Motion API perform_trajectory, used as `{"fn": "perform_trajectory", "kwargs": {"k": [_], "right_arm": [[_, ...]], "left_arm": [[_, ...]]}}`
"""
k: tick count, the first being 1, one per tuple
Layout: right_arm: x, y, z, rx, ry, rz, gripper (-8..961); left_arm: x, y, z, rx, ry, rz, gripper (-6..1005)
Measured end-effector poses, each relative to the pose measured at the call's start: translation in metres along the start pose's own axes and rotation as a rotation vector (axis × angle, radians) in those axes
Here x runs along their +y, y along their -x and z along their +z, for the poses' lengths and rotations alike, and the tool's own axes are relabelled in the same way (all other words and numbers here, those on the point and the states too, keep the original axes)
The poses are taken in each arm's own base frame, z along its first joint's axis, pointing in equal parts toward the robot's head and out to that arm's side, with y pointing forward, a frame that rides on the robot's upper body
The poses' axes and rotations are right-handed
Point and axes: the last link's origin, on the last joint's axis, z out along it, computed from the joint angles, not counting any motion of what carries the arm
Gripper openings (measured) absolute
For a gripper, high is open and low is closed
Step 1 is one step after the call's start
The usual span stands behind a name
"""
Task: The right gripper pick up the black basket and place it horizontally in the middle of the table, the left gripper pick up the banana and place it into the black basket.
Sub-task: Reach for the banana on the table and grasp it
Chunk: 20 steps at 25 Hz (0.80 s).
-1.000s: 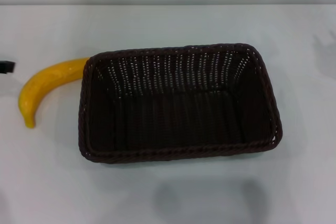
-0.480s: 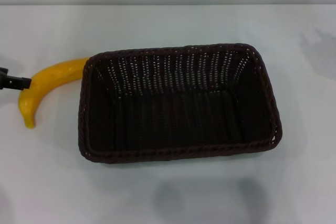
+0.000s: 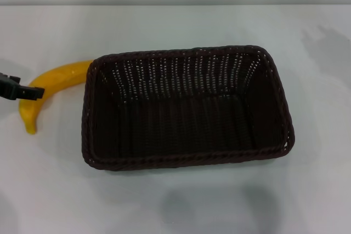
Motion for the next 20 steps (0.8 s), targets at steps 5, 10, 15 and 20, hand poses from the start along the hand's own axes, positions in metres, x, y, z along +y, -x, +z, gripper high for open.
{"fn": "perform_trajectory", "kwargs": {"k": [5,10,15,20], "right_arm": [[0.002,0.004,0.003,-0.005,0.009,-0.005,384],[0.002,0.004,0.004,-0.001,0.011,0.003,384],[0.002,0.001,0.006,0.013,0.013,0.015,383],[0.0,-0.003,0.008,0.026,0.012,0.022,383]], "left_arm": [[0.002,0.003,0.008,0.001,-0.006,-0.011,744],[0.0,0.009,0.012,-0.001,-0.036,-0.016,742],[-0.001,0.012,0.018,0.002,-0.056,-0.01,727],[-0.001,0.01,0.019,0.012,-0.064,0.005,695]]}}
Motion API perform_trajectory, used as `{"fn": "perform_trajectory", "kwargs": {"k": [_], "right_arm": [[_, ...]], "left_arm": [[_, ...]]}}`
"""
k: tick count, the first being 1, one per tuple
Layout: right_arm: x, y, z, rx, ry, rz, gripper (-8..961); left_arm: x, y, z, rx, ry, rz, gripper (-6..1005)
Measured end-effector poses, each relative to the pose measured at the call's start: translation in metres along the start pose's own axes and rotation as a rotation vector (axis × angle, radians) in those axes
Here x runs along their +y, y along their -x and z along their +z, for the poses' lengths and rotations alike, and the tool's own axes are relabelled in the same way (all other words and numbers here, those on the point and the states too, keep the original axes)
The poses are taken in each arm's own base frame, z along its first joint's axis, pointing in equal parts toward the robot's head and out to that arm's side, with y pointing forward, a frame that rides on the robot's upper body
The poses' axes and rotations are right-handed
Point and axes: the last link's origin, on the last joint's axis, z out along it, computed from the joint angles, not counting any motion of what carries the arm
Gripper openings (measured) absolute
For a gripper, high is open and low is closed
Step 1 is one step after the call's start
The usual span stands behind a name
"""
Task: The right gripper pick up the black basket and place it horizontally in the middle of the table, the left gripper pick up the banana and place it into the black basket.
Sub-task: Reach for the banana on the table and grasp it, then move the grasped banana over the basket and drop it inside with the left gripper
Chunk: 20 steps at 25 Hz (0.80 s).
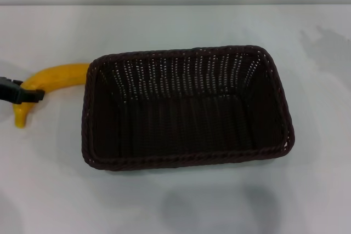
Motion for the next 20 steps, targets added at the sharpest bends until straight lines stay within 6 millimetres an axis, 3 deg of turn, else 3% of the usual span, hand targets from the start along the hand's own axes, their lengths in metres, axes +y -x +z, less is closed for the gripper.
{"fn": "perform_trajectory", "kwargs": {"k": [4,9,12,15,20], "right_arm": [[0.001,-0.001,0.002,0.007,0.004,0.002,383],[0.001,-0.003,0.004,0.015,0.006,0.005,382],[0.0,-0.005,0.005,0.023,0.006,0.008,382],[0.001,-0.006,0.005,0.027,0.01,0.008,382],[0.004,-0.005,0.006,0.016,0.019,0.0,383]], "left_arm": [[0.001,-0.002,0.002,0.009,-0.005,0.002,669],[0.003,-0.003,0.007,0.022,-0.014,0.004,483],[0.001,-0.004,0.004,0.046,-0.022,-0.01,484],[-0.007,-0.009,-0.008,0.097,-0.048,-0.032,484],[-0.023,-0.021,-0.058,0.182,-0.113,-0.037,485]]}}
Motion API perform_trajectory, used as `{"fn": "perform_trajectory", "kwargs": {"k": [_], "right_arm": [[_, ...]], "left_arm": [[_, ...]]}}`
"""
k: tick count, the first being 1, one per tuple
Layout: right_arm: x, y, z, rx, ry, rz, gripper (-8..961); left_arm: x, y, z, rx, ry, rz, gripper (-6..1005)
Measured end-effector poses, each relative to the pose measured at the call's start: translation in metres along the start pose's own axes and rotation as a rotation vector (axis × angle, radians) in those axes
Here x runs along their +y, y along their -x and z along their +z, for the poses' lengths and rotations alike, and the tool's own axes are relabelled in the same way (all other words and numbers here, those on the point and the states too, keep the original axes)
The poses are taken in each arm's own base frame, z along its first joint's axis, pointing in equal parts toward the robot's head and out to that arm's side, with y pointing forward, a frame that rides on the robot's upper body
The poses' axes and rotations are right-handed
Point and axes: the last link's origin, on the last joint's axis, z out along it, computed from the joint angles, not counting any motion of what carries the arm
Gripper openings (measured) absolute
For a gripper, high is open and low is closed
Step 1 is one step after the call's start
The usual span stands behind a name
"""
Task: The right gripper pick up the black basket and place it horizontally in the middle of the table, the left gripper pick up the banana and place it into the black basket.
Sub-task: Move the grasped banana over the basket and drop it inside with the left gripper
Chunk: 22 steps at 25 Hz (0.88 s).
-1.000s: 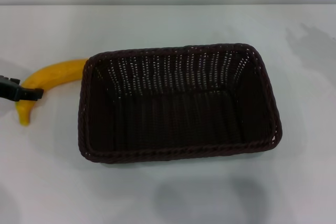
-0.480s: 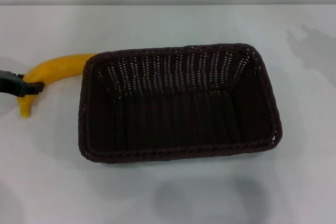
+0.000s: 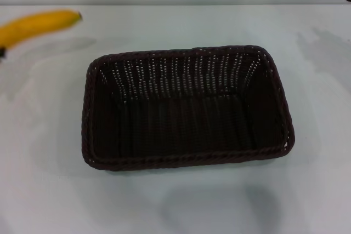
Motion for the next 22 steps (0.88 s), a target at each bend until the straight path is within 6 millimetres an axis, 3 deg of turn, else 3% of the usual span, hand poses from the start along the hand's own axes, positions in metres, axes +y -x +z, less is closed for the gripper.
{"fn": "perform_trajectory", "kwargs": {"k": [4,8,9,10,15,22], "right_arm": [[0.003,0.001,0.001,-0.014,0.008,-0.03,384],[0.006,0.003,0.003,-0.032,0.009,-0.059,384],[0.007,0.004,0.003,-0.036,0.009,-0.068,384],[0.007,0.004,0.004,-0.039,0.01,-0.077,384],[0.005,0.005,0.002,-0.051,-0.001,-0.108,385],[-0.01,-0.002,-0.005,-0.057,-0.043,-0.128,386]], "left_arm": [[0.003,-0.026,-0.046,0.105,0.014,0.022,486],[0.035,-0.053,-0.071,0.115,0.184,0.111,487],[0.035,-0.053,-0.071,0.115,0.184,0.111,487],[0.066,-0.067,-0.072,0.066,0.345,0.179,488],[0.112,-0.084,-0.06,-0.029,0.528,0.259,489],[0.153,-0.099,-0.034,-0.079,0.571,0.319,490]]}}
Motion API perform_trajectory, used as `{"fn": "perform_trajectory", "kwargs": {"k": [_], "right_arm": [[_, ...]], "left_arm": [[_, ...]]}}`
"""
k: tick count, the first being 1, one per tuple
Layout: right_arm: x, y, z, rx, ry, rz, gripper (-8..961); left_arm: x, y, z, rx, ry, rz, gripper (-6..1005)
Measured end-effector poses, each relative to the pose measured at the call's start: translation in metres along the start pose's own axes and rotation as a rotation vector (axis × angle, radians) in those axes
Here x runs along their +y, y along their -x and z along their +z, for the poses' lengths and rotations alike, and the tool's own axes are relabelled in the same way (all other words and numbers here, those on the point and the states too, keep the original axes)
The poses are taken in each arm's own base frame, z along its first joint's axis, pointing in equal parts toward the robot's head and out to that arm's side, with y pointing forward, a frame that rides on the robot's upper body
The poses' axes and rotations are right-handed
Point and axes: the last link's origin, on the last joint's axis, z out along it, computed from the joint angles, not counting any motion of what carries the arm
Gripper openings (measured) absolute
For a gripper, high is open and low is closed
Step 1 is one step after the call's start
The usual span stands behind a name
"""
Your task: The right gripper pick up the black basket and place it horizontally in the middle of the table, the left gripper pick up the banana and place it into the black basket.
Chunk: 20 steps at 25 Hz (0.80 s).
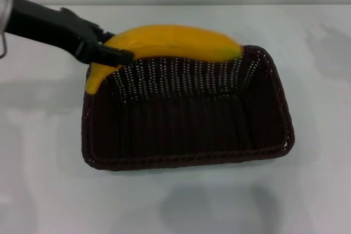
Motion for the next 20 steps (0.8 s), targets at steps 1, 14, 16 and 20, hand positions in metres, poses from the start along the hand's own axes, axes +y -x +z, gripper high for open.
{"fn": "perform_trajectory", "kwargs": {"k": [1,14,16,20], "right_arm": [[-0.003,-0.002,-0.002,-0.001,-0.005,0.002,386],[-0.06,-0.038,-0.039,-0.079,-0.078,0.102,384],[-0.066,-0.049,-0.042,-0.108,-0.069,0.119,383],[-0.073,-0.069,-0.047,-0.17,-0.046,0.115,382]], "left_arm": [[0.0,-0.002,0.003,0.006,0.0,-0.004,490],[-0.016,0.035,-0.046,0.347,-0.224,0.011,795],[-0.021,0.057,-0.069,0.481,-0.32,-0.011,874],[-0.022,0.109,-0.103,0.715,-0.477,-0.054,874]]}}
